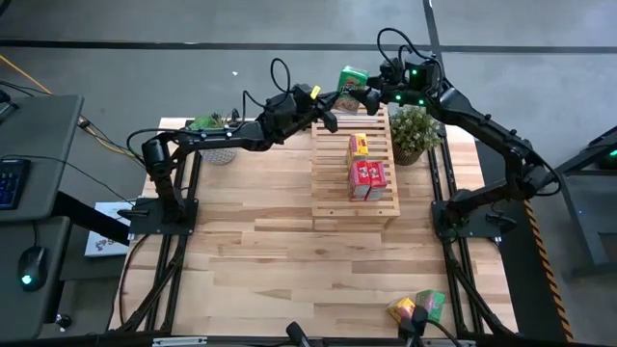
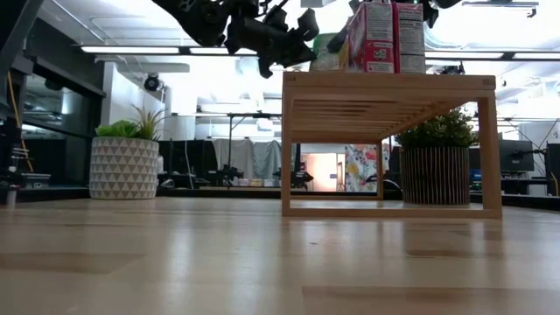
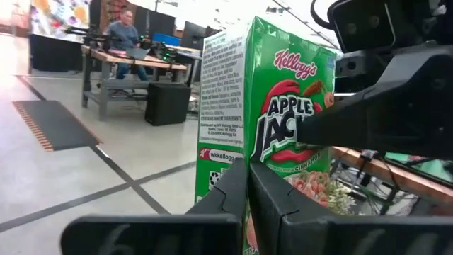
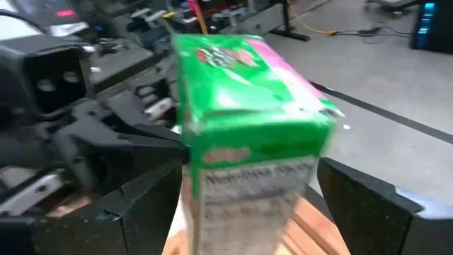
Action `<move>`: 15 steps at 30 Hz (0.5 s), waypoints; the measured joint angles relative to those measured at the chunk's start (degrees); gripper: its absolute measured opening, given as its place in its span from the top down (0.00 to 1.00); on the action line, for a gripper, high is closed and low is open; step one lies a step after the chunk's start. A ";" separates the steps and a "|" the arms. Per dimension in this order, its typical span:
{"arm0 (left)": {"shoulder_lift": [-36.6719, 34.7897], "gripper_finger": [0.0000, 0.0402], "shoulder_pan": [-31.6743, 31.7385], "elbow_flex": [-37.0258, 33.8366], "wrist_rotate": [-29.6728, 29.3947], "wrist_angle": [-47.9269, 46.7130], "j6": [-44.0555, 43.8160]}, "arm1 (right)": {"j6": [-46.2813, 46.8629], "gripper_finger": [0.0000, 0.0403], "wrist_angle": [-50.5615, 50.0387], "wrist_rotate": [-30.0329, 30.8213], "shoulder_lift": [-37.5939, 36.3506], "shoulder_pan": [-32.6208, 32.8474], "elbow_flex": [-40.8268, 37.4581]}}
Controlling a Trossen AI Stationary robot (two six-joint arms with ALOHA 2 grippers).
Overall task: Stack cereal on shelf
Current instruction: Put the top green cereal box on the shelf
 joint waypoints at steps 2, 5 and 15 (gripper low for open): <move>-0.03 1.00 0.16 0.00 0.90 0.04 0.00 | -0.02 0.21 0.32 -2.97 -0.01 0.02 0.00; -0.09 1.00 0.15 0.00 1.97 0.26 -0.01 | 0.07 0.21 0.32 -4.73 -0.01 0.02 0.00; -0.11 0.97 0.16 0.00 1.62 0.11 -0.03 | 1.51 0.50 0.32 -0.55 -0.01 0.02 0.00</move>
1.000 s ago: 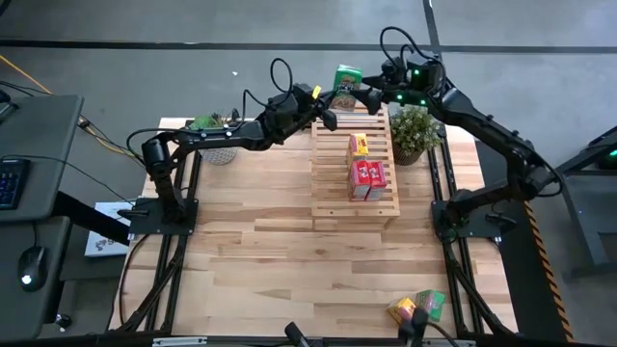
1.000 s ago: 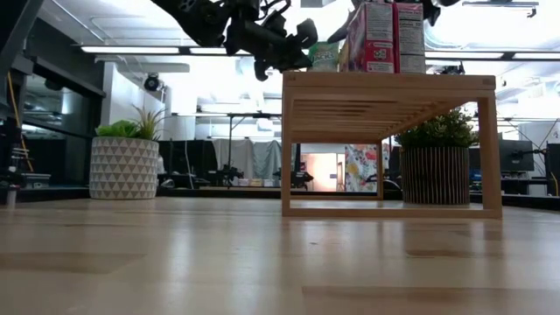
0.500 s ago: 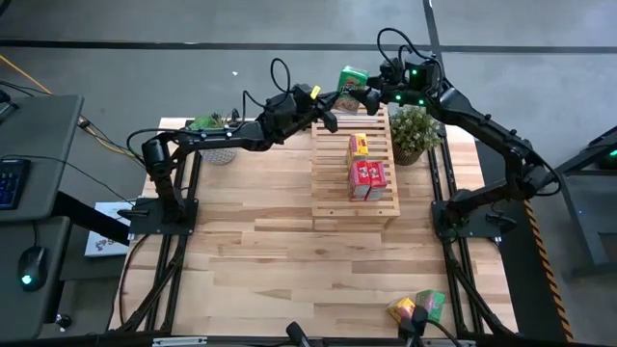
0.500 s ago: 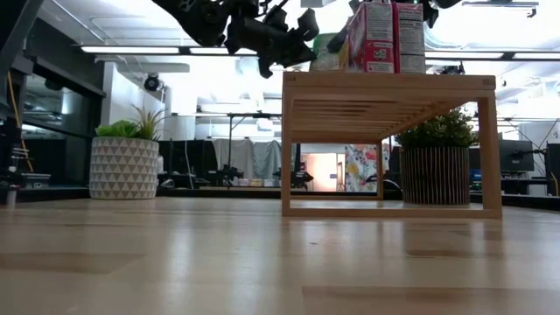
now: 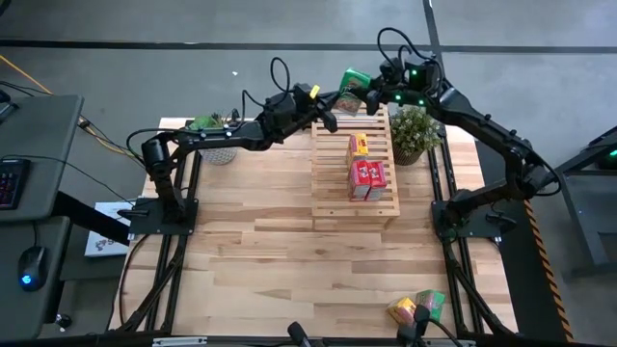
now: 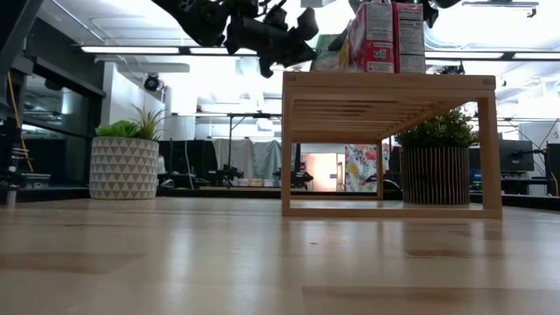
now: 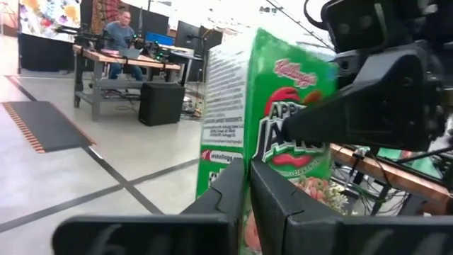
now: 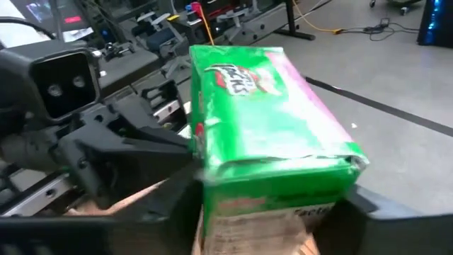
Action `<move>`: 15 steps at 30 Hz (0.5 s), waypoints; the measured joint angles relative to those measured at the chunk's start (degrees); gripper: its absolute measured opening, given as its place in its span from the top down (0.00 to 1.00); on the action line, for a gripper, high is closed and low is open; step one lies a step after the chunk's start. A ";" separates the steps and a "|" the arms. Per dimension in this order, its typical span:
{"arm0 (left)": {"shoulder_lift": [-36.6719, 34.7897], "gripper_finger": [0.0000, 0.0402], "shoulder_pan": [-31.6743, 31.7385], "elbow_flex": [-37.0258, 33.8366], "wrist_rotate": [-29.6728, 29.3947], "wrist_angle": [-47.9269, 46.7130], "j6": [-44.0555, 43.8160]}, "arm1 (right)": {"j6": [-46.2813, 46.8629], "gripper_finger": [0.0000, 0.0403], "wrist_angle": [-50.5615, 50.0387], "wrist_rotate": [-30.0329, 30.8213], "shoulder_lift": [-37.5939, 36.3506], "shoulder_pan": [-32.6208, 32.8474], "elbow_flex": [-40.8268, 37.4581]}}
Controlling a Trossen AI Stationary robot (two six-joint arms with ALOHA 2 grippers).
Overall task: Stack cereal on shelf
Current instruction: Put the top green cereal box on the shelf
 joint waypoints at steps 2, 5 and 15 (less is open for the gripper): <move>0.00 0.96 0.04 0.00 -0.14 -0.07 0.00 | 0.02 0.59 0.00 0.19 -0.02 0.06 0.00; -0.09 0.94 0.12 0.00 -0.13 0.08 0.29 | 0.00 0.68 -0.02 0.35 -0.02 -0.02 0.00; -4.88 0.73 3.96 -0.04 -0.14 -12.52 2.48 | -4.18 0.69 -4.37 1.07 -2.43 -2.77 0.00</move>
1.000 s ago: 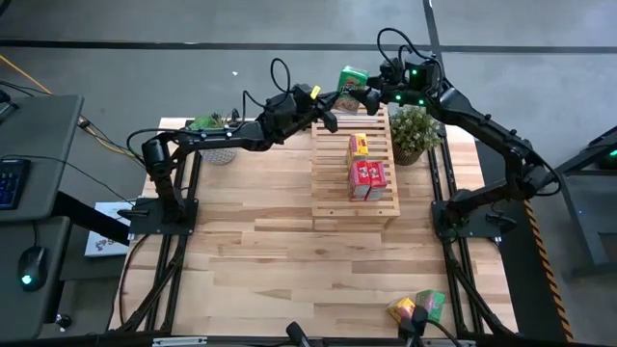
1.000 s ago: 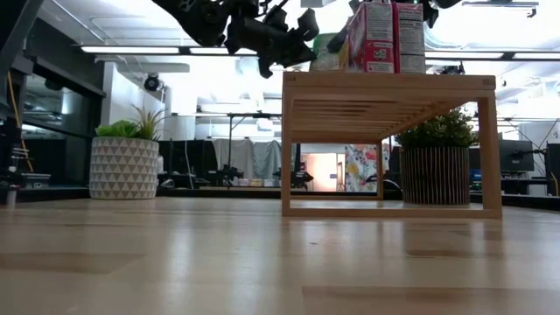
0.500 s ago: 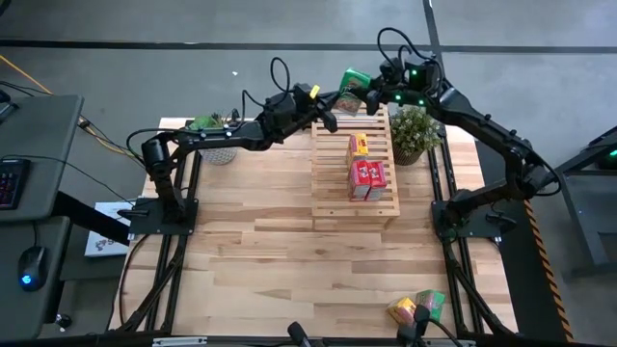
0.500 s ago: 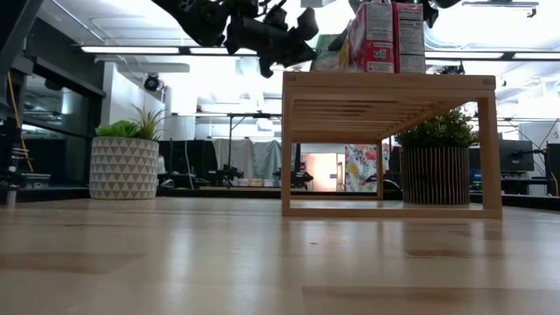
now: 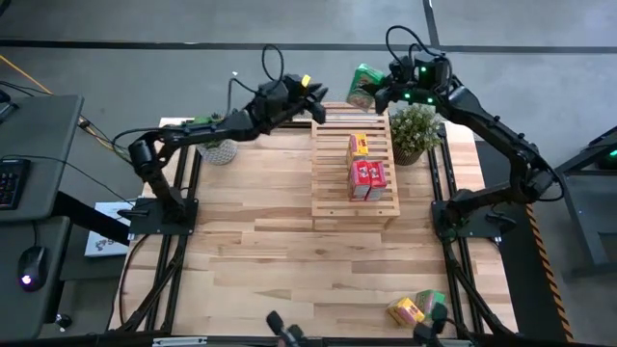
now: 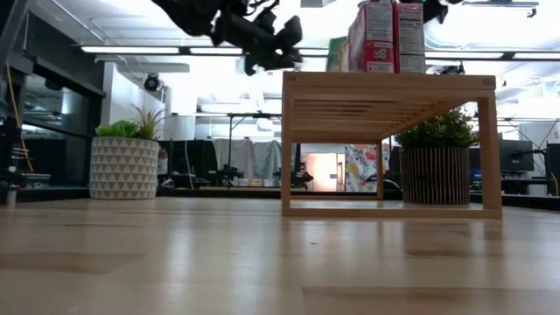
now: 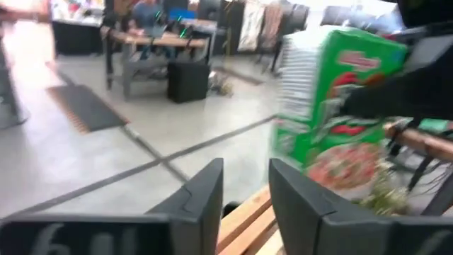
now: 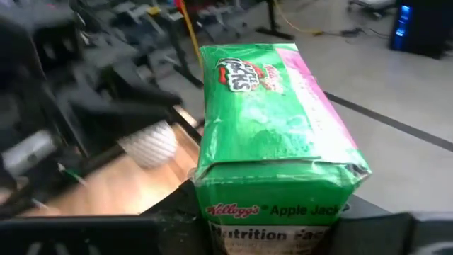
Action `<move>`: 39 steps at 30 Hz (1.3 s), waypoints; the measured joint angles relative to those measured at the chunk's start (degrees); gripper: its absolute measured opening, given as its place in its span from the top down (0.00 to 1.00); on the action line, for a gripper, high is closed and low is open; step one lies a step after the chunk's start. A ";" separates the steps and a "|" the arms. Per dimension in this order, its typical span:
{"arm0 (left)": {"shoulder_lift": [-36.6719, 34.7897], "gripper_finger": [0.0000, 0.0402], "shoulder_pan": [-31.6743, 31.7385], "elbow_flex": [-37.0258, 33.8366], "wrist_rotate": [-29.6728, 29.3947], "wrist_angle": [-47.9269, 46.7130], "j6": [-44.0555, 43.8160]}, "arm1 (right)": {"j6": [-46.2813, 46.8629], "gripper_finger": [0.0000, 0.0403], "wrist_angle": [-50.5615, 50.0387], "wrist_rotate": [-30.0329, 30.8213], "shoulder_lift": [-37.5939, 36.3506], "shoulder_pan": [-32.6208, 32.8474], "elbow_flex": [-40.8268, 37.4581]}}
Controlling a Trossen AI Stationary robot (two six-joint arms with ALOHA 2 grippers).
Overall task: Stack cereal on shelf
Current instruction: Put the top green cereal box on the shelf
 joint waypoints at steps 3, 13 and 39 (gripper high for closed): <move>-3.17 0.67 1.59 0.00 0.38 -6.72 0.49 | -2.25 0.69 -6.04 2.41 -1.85 -0.97 0.00; -12.14 0.61 3.58 -5.09 6.39 -12.56 1.09 | -3.11 0.69 -30.73 14.78 -6.18 4.87 0.00; -20.93 0.61 3.90 -22.27 4.92 1.15 -9.15 | 29.72 0.69 -14.19 49.28 4.03 21.04 0.00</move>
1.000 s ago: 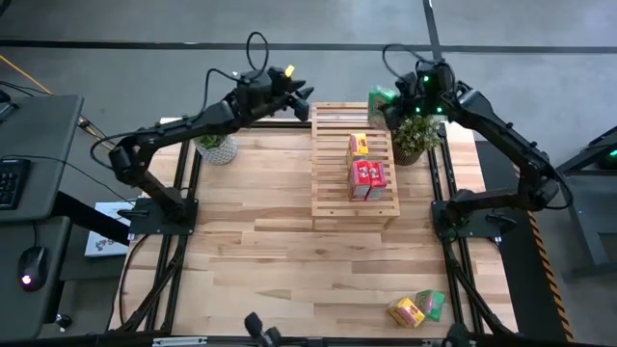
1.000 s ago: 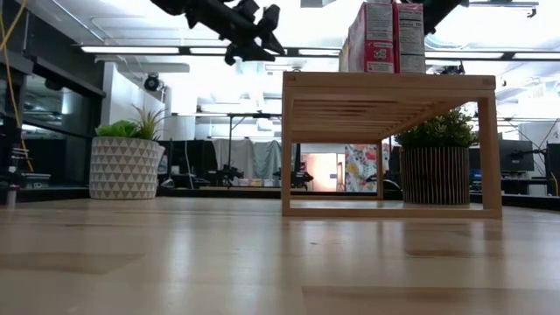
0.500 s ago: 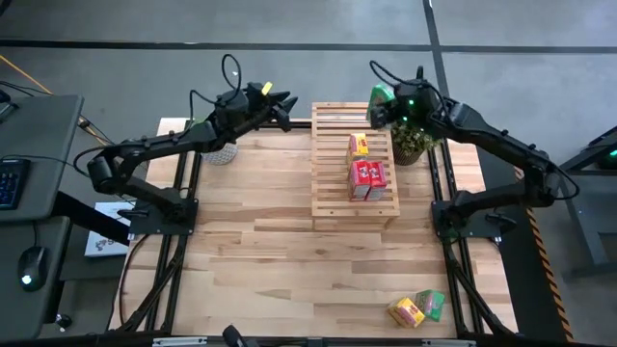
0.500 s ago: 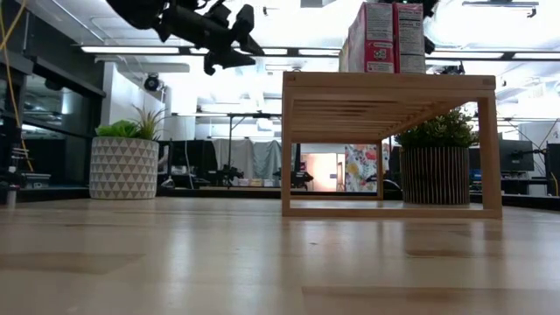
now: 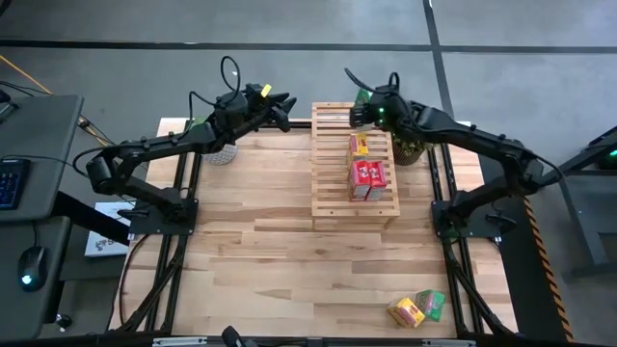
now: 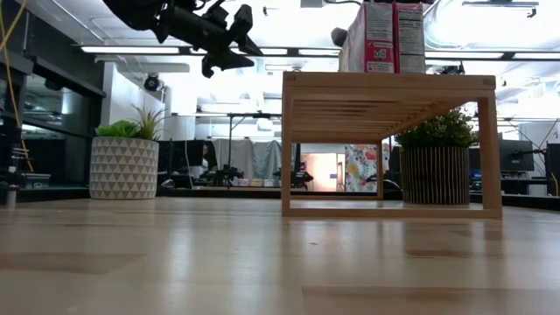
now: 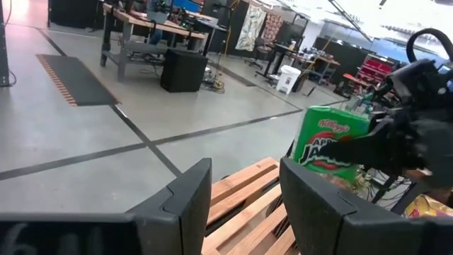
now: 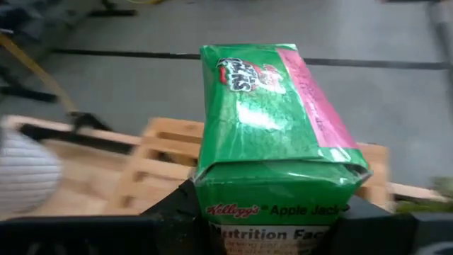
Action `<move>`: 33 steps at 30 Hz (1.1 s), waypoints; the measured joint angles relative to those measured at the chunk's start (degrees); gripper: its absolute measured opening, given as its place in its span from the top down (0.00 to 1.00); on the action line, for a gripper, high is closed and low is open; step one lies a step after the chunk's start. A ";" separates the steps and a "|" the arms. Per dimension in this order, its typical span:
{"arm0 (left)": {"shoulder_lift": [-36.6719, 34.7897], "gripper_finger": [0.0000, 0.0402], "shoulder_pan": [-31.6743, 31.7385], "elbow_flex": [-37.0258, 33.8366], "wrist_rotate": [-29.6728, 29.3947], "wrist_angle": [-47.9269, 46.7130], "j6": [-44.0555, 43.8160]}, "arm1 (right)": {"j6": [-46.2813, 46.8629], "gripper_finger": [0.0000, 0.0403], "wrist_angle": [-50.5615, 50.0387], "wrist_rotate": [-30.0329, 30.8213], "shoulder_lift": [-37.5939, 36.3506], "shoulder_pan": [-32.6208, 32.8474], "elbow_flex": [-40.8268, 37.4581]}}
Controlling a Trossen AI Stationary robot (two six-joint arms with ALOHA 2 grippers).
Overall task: Stack cereal on shelf
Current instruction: Put the top green cereal box on the shelf
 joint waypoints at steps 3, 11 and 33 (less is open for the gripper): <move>0.00 0.61 -0.02 0.00 0.00 0.00 -0.42 | 1.13 0.69 -3.79 4.93 -0.07 0.57 0.00; 0.00 0.61 0.00 0.00 -0.04 -0.04 -0.44 | 9.56 0.69 -16.34 10.69 -1.03 2.18 0.00; 0.00 0.61 0.00 0.00 -0.46 -0.07 -0.44 | 19.45 0.69 -19.64 17.97 -0.68 6.47 0.00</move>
